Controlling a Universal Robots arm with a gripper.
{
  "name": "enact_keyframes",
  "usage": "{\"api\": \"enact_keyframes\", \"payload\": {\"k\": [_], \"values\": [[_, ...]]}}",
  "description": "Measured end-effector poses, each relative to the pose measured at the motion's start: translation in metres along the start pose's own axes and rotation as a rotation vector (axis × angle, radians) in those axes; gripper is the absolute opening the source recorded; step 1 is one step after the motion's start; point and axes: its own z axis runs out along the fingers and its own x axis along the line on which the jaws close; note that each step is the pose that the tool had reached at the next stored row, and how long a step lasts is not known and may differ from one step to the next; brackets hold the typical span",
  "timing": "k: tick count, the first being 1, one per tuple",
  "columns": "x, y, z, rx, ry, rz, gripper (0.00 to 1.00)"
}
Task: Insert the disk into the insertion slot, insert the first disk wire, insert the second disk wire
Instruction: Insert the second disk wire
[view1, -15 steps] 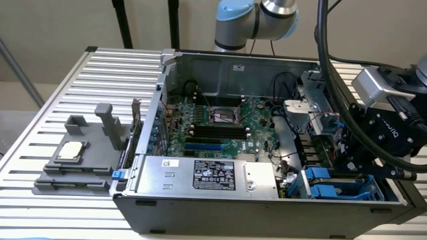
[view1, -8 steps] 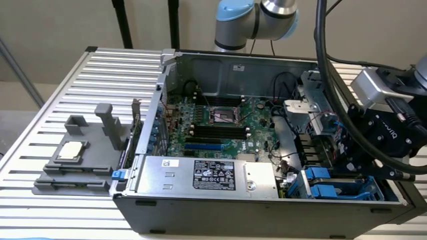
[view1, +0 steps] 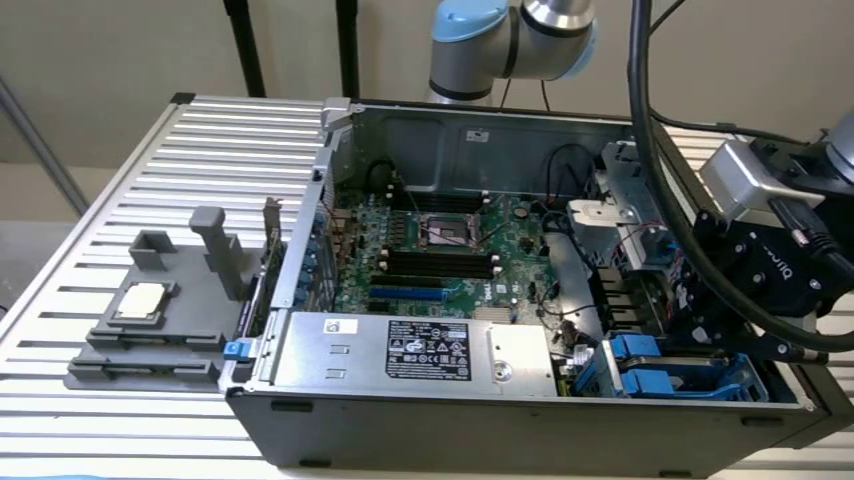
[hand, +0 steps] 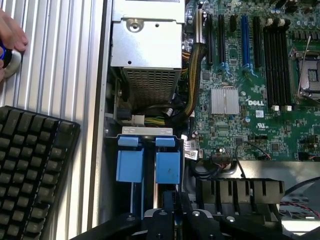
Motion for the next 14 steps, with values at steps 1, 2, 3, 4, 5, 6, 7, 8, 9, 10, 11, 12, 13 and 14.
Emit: {"api": "enact_keyframes", "payload": {"k": [1, 2, 3, 4, 5, 6, 7, 8, 9, 10, 11, 12, 13, 14], "values": [[0.0, 0.0, -0.0004, 0.0, -0.0003, 0.0, 0.16], [0.0, 0.0002, -0.0013, 0.0, -0.0009, 0.0, 0.16], [0.0, 0.0005, -0.0037, 0.0, -0.0006, 0.0, 0.18], [0.0, 0.001, -0.0069, 0.0, -0.0001, 0.0, 0.18], [0.0, 0.0015, -0.0103, 0.0, -0.0003, 0.0, 0.18], [-0.001, 0.002, -0.0137, 0.0, -0.0001, 0.0, 0.24], [-0.001, 0.0024, -0.0161, 0.0, -0.0002, 0.0, 0.24], [-0.001, 0.003, -0.0177, 0.0, -0.0002, 0.0, 0.24], [-0.001, 0.0037, -0.0183, 0.0, -0.0001, 0.0, 0.24], [-0.001, 0.0041, -0.0183, -0.0001, -0.0002, 0.0, 0.24], [-0.001, 0.0041, -0.0183, -0.0001, -0.0003, 0.0, 0.24], [-0.001, 0.0041, -0.0183, 0.0, -0.0003, 0.0, 0.24], [-0.001, 0.0041, -0.0183, 0.0, -0.0002, 0.0, 0.24], [-0.001, 0.0041, -0.0182, 0.0, -0.0001, 0.0, 0.24]]}}
